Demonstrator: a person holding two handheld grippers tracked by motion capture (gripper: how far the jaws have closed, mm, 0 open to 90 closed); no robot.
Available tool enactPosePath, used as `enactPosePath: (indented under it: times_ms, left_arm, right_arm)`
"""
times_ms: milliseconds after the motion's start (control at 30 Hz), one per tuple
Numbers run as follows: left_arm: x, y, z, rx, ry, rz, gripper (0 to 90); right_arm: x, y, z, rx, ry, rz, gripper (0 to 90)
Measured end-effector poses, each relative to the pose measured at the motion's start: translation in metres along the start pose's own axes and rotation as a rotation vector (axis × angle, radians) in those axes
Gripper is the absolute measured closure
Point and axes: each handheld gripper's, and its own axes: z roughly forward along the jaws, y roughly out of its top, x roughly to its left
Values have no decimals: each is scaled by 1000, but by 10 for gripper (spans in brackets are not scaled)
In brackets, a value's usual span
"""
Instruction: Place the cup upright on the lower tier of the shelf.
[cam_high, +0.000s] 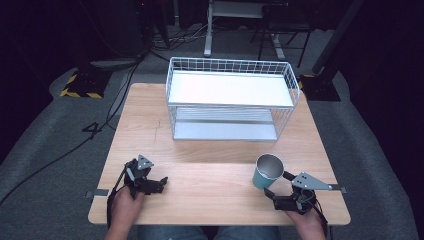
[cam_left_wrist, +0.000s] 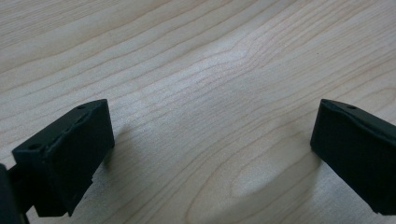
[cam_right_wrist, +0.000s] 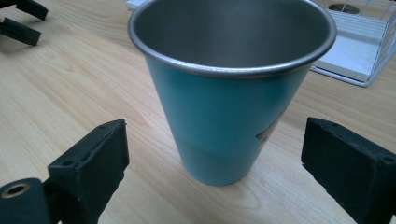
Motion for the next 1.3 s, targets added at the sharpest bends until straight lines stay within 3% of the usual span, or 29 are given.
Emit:
enactPosePath:
  times_ms: [267,667,1300]
  left_arm:
    - [0,-2,-2,-1,7,-7,1]
    - [0,-4,-3,-3,13,-11,1]
    - [0,-4,-3,-3,14,-11,1]
  right_arm:
    - [-4,0,18,9,-21,50,107]
    - [-1,1,39,1,-4,42,150]
    - [-1,-1,42,-1,-25,34,210]
